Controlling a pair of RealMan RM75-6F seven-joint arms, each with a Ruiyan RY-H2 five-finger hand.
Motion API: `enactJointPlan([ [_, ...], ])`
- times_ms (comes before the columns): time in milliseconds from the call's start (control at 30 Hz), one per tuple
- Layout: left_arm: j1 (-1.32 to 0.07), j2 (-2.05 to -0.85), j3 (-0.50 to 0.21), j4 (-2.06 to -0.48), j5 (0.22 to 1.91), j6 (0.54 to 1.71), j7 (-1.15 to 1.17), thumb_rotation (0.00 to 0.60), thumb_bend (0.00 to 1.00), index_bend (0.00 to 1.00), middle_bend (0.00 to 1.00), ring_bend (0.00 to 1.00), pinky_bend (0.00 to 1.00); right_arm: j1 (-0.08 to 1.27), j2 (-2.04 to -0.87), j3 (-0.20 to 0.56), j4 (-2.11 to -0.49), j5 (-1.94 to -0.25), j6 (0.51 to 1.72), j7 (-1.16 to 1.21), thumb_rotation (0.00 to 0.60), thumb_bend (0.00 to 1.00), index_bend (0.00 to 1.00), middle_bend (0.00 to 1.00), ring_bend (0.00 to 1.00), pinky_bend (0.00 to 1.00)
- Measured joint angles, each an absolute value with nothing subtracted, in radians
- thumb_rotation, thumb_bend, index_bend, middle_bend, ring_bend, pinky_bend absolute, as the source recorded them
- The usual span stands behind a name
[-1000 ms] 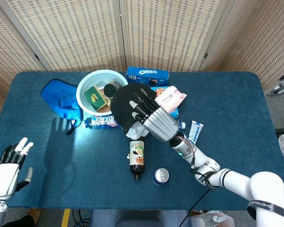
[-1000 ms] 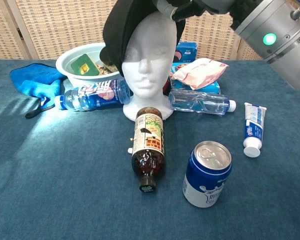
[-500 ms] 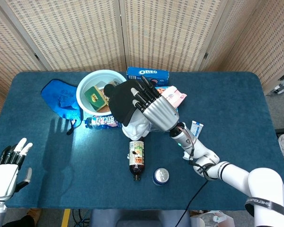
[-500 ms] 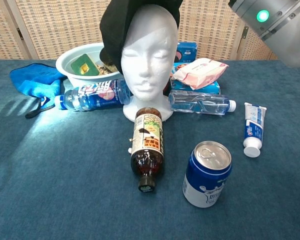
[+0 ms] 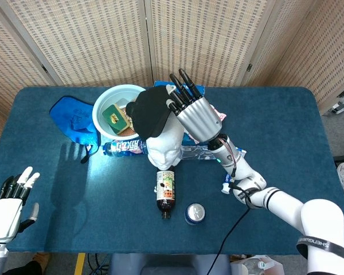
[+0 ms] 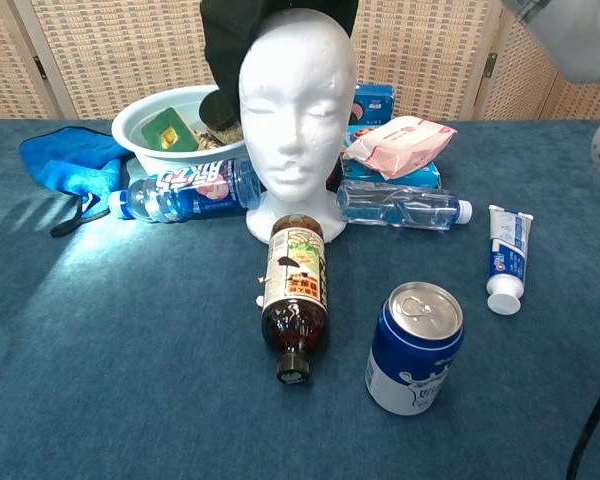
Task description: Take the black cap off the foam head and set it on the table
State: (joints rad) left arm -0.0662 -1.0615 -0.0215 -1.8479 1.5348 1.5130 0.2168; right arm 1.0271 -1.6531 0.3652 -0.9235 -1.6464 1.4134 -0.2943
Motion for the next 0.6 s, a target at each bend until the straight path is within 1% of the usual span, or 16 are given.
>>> enactJointPlan([
  [233,-0.068,-1.062,-0.022,-1.848,1.533,1.51,0.216,0.6,0.49,0.08,0.0,0.0,0.0,1.05,-1.643,0.389,-0.87,-1.588,1.38,-0.3,0.6,0.51,0.75,0.32,0.09,0.0],
  [600,-0.074,-1.062,-0.025,-1.845,1.527,1.5,0.213,0.6,0.49,0.08,0.0,0.0,0.0,1.068,-1.651,0.403,-0.721,-1.511,1.344,-0.279,0.6,0.51,0.75,0.32,0.09,0.0],
])
